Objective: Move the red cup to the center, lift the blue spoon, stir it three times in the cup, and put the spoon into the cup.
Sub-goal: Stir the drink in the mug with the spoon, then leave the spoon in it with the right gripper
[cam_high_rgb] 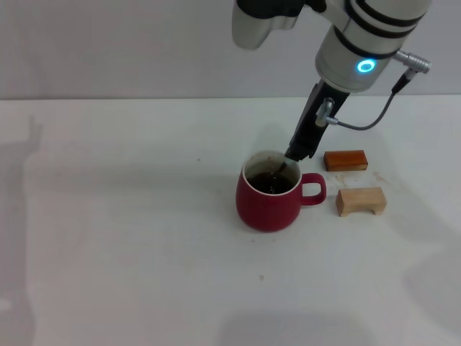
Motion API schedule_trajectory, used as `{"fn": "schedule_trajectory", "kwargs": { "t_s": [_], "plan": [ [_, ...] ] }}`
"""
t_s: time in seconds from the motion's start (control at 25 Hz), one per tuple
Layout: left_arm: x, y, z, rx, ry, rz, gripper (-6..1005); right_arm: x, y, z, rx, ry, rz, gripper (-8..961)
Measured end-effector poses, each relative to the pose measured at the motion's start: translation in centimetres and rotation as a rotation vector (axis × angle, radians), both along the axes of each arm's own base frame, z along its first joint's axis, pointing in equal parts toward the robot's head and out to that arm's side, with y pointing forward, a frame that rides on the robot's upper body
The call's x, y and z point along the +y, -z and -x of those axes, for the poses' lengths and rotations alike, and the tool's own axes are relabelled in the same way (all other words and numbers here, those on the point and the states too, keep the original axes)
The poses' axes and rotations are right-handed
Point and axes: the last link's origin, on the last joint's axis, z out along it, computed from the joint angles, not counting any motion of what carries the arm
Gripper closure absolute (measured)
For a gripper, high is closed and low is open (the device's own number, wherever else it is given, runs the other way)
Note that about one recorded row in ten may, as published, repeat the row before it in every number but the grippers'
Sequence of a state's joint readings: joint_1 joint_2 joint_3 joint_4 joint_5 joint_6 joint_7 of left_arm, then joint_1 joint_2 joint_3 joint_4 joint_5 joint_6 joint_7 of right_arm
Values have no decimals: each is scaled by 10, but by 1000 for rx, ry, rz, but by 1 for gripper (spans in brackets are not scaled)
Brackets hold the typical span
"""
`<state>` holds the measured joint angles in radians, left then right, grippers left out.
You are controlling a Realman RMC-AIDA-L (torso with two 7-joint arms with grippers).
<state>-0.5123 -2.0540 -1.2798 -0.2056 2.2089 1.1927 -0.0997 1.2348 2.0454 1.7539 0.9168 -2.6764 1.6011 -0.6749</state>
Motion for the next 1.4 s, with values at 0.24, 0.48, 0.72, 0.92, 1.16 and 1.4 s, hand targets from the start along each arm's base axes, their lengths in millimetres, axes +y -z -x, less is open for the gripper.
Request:
{"fn": "schedule_trajectory", "kwargs": {
  "t_s": [0.24, 0.48, 0.72, 0.92, 1.16, 1.4],
  "plan": [
    [0, 0, 0, 0, 1, 0, 137, -6, 7, 2, 9, 6, 36, 814],
    [0, 0, -1, -1, 3, -2, 137, -7, 16, 12, 57, -26, 43, 814],
    [-1, 0, -1, 0, 6, -4, 136, 5, 15, 7, 12, -65, -24, 815],
    [0, 0, -2, 2, 10, -6, 136, 10, 12, -1, -34, -61, -49, 816],
    [0, 0, -2, 2, 10, -5, 137, 1, 11, -3, -55, -28, 1, 816],
    [-1, 0, -2, 3, 11, -7, 137, -8, 15, 6, -5, -13, 59, 816]
  ]
}}
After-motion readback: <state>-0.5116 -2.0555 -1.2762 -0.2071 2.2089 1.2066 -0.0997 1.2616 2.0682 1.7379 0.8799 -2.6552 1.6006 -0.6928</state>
